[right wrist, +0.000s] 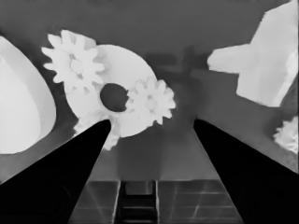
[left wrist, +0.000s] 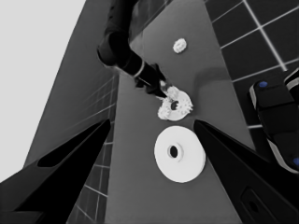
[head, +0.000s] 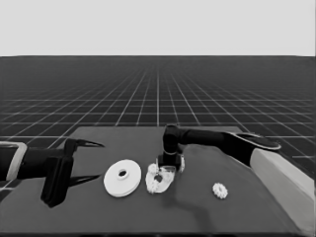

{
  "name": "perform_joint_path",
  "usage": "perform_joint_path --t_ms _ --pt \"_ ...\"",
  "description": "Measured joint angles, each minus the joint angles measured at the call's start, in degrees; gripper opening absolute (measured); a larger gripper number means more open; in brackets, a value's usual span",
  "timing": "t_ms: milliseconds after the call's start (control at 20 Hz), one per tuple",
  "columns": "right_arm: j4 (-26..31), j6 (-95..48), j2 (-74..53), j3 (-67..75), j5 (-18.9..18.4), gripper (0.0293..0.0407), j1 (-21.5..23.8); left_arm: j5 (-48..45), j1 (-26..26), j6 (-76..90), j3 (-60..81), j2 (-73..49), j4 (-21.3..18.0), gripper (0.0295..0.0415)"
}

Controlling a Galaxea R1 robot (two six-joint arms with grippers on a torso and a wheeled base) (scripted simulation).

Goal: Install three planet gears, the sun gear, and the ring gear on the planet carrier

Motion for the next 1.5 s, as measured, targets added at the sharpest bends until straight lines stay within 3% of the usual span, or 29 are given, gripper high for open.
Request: perform_joint_path --t_ms 150,400,450,550,900,950,1050,1400,1500 --pt "2.54 0.65 -0.22 1.02 -0.61 0.0385 2.74 0.0 0.0 0.0 0.0 0.0 0.0 0.0385" --pt "3.17 0.72 -0.25 1.13 -0.72 0.0385 3.3 0.0 0.0 0.0 0.0 0.0 0.0 0.0385" --pt "2.98 2.54 -13.64 20.14 -0.91 0.0385 3.23 0.0 0.0 0.0 0.0 0.0 0.0 0.0385" --pt "3.23 -5.15 -33.78 29.36 0.36 0.0385 3.17 0.0 0.0 0.0 0.0 0.0 0.0 0.0385" --pt "3.84 -13.94 -42.07 28.16 1.86 0.0385 3.26 0.0 0.0 0.0 0.0 0.0 0.0 0.0385" --pt "-1.15 -14.62 -41.28 26.27 4.55 0.0385 -2.04 0.0 0.0 0.0 0.0 0.0 0.0 0.0385" --pt "-5.4 -15.61 -39.82 23.07 7.39 0.0385 -7.48 0.0 0.0 0.0 0.0 0.0 0.0 0.0385" --pt "-7.3 -16.26 -38.83 20.9 8.99 0.0385 -9.83 0.0 0.0 0.0 0.0 0.0 0.0 0.0385" --pt "-7.33 -16.27 -38.82 20.87 9.02 0.0314 -9.86 0.0 0.0 0.0 0.0 0.0 0.0 0.0385"
